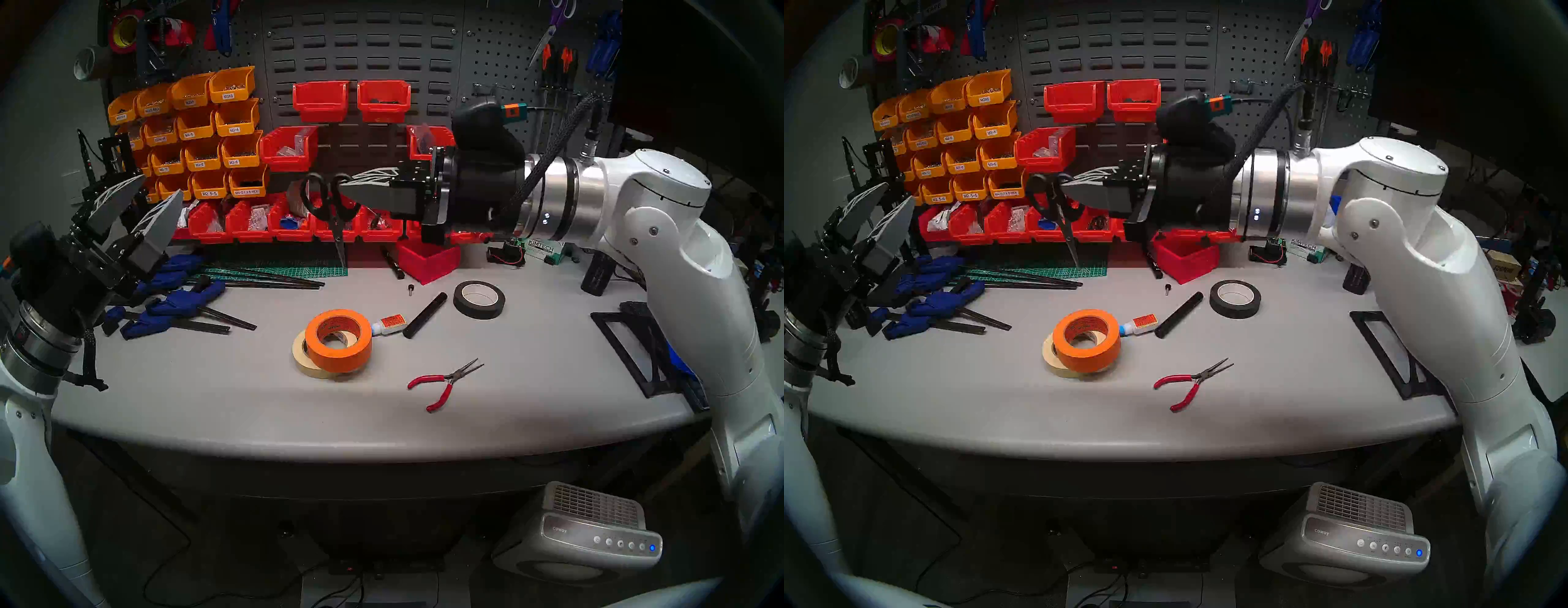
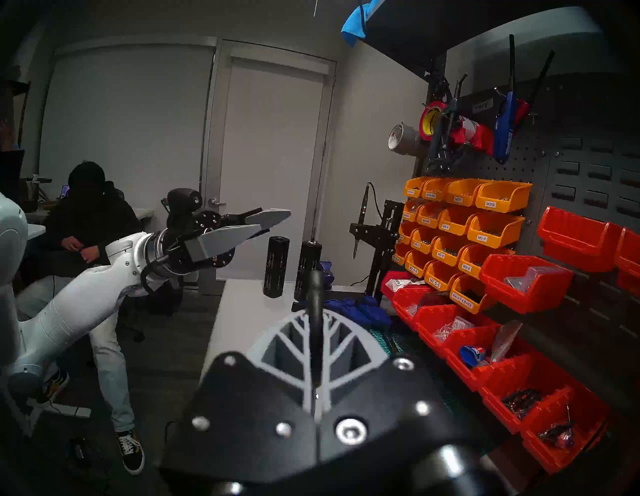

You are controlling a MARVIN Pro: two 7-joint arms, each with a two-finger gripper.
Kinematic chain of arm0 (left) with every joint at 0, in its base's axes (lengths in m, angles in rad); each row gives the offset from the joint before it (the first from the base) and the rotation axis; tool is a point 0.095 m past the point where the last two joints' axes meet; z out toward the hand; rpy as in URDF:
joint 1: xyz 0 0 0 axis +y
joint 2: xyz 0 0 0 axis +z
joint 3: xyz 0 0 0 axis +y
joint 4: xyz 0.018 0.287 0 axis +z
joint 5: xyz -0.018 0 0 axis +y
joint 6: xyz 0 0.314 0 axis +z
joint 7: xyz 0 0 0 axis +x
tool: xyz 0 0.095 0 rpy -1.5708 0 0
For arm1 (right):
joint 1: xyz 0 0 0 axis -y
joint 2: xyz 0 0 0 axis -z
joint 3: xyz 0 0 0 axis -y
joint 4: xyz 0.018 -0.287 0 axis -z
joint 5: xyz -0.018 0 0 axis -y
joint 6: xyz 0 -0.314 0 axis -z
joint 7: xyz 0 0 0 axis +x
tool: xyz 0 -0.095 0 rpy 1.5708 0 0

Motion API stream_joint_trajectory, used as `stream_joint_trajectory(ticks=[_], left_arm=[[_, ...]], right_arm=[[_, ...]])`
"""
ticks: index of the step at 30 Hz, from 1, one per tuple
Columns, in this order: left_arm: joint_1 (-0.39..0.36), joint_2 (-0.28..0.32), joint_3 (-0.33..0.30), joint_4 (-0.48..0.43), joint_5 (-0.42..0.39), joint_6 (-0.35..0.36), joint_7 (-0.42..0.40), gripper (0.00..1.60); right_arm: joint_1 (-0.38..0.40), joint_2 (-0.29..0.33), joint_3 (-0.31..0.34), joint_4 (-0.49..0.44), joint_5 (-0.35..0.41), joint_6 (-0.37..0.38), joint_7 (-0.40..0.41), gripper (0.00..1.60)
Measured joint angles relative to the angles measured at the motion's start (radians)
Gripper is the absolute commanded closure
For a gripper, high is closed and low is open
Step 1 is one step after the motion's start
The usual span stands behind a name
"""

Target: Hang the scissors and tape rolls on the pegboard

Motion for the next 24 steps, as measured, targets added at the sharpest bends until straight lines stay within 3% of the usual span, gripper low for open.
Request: stream_joint_trajectory(ticks=[11, 24], left_arm=[[-0.009, 0.011, -0.005, 0.018, 0.006, -0.002, -0.006, 0.0], [-0.009, -0.017, 0.02, 0.009, 0.042, -0.004, 0.045, 0.0]], right_arm=[[0.016, 0.001, 0.013, 0.059, -0.006, 0.0, -0.01, 1.6], [0.022, 0.068, 0.138, 0.19, 0.019, -0.007, 0.022, 1.6]])
